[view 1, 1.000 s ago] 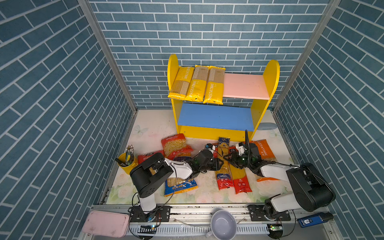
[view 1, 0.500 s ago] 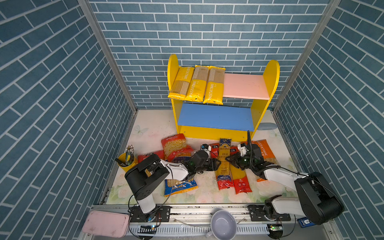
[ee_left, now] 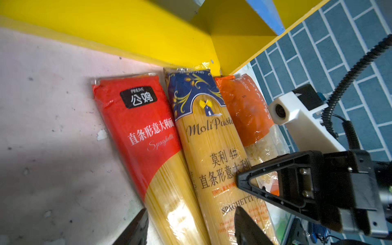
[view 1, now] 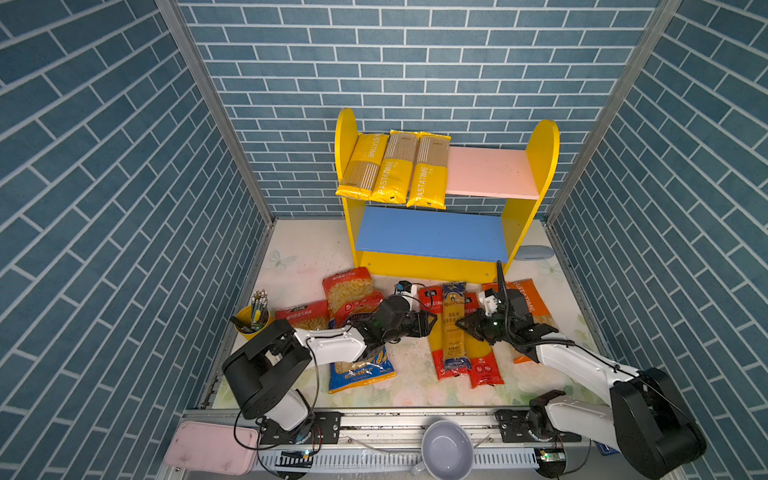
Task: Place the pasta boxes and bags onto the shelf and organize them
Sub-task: 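Grasp the blue-and-yellow MoliPasta spaghetti pack with the right gripper while the left hovers, then lift the MoliPasta pack upright toward the shelf with the right gripper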
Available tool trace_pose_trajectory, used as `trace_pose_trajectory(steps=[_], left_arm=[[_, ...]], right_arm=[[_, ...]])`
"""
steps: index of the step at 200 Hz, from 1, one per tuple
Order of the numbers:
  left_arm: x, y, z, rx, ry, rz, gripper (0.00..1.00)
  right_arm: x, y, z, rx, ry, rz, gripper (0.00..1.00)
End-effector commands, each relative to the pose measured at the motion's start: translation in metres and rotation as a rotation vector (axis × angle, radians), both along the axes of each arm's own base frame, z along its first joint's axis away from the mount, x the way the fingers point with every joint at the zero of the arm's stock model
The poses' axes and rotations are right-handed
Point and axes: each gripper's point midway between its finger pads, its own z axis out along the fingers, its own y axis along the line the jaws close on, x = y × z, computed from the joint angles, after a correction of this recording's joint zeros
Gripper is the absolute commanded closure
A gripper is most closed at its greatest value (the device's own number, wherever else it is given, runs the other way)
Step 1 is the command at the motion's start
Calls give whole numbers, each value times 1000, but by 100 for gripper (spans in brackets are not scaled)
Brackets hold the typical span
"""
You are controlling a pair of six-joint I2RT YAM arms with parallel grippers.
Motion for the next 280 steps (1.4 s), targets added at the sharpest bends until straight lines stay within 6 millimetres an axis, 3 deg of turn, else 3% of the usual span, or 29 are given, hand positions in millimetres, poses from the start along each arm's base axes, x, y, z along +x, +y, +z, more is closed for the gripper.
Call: trace_pose_trajectory(steps=[1, 50, 77, 126, 132, 200, 237, 280], left_arm=[[5, 5, 20, 43, -83, -12, 34], [2, 8, 50, -5, -131, -13, 32], [0, 8, 64, -44, -138, -12, 30], [-1, 14, 100, -152, -153, 4, 29], [0, 13, 117, -170, -181, 1, 29], [-5, 23, 195, -162, -351, -28, 28], [-9, 28, 229, -177, -428, -38, 28], [-10, 27, 241, -199, -453, -46, 28]], right_arm=[[6, 8, 46, 26, -121, 60, 94], [2, 8, 65, 52, -148, 60, 98], [4, 13, 87, 112, -190, 61, 98], [0, 21, 148, 203, -327, 82, 99], [-1, 22, 158, 216, -347, 87, 99], [-22, 21, 258, 247, -498, 130, 100], [-35, 8, 288, 200, -530, 128, 100], [-40, 7, 324, 209, -557, 137, 100]])
